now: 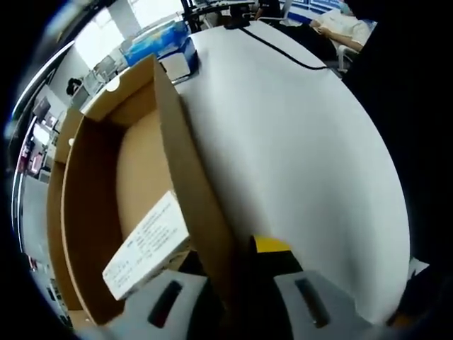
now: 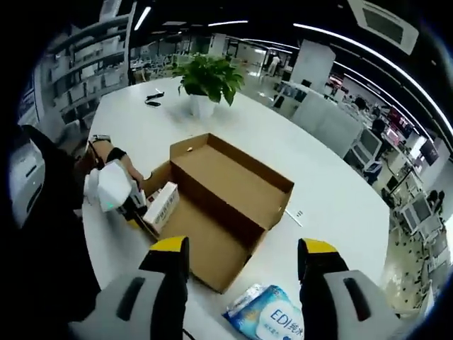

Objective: Operate the shoe box by opening the lid, removing the specified soft item, and placing it in the target area until the item is outside and the box remains undamaged.

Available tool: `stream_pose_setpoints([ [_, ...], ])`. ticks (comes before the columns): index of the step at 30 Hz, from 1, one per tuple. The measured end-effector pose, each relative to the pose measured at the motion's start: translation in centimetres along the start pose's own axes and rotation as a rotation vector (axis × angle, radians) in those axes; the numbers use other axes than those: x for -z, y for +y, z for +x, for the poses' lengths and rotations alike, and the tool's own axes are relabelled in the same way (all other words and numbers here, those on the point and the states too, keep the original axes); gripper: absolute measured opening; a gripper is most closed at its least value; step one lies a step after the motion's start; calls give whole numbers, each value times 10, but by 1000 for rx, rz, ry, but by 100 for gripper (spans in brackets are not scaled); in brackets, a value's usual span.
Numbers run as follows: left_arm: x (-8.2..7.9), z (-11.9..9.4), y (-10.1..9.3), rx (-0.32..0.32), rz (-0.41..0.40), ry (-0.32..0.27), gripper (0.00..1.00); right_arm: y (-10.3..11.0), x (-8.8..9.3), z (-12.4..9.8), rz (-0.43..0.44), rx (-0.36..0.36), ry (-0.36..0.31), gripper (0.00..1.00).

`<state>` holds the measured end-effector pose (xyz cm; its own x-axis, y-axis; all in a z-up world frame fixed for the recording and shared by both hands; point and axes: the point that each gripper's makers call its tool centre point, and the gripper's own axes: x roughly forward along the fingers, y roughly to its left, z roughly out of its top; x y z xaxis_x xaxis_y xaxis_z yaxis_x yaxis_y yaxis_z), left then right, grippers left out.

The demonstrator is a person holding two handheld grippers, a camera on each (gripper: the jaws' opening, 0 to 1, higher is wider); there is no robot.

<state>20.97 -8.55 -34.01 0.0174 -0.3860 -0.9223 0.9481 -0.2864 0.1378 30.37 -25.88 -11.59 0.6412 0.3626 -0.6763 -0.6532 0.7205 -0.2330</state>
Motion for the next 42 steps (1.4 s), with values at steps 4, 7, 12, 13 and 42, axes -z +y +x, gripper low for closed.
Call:
stream_pose_setpoints([
  [4,0,0,-1,8,7,-3,11,17,-3,18,28,2,-13,64],
  [7,0,0,-1,10,4,-5,11,37,-15,30,23,-14,-59,64],
  [12,-1,0,0,11,6,-7,11,55,-27,42,39,-17,-104,65],
  [13,-1,0,0,12,5,-7,11,59,-26,46,36,-13,-107,65],
  [42,1,-6,-2,9,22,-6,12,107,-15,88,197,-45,-152,67],
])
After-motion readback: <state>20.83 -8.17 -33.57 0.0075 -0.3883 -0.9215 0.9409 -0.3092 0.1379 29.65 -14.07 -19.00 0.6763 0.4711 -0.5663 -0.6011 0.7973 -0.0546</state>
